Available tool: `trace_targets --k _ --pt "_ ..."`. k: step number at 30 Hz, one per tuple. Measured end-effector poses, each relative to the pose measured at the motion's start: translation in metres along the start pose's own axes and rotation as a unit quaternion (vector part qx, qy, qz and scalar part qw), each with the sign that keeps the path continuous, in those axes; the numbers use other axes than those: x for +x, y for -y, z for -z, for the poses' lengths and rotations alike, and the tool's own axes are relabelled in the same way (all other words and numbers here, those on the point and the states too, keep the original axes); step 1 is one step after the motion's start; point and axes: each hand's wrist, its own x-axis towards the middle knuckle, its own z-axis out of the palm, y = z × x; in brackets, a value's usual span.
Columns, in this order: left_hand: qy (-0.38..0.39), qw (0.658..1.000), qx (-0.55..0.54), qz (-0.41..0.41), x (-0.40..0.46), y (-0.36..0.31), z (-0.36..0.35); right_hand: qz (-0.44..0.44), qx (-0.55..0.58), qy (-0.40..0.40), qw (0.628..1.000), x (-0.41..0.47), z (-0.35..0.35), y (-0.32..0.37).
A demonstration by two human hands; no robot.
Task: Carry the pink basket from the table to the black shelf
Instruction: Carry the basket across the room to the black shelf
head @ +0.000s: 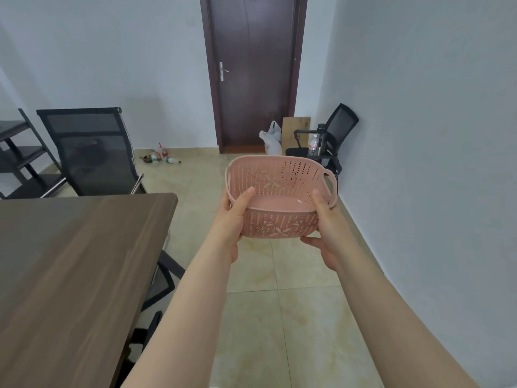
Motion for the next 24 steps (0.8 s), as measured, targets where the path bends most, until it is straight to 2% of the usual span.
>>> trace_targets --k 12,24 --pt "-0.03 0.999 -0.019 0.005 0.19 -0.016 -0.069 0.0 0.005 0.012 1.0 0.201 0.002 0.031" --pt "-0.09 0.995 -0.036 -0.009 0.358 -0.067 -0.137 -0.027 -0.015 0.052 0.998 0.397 -0.012 0.095"
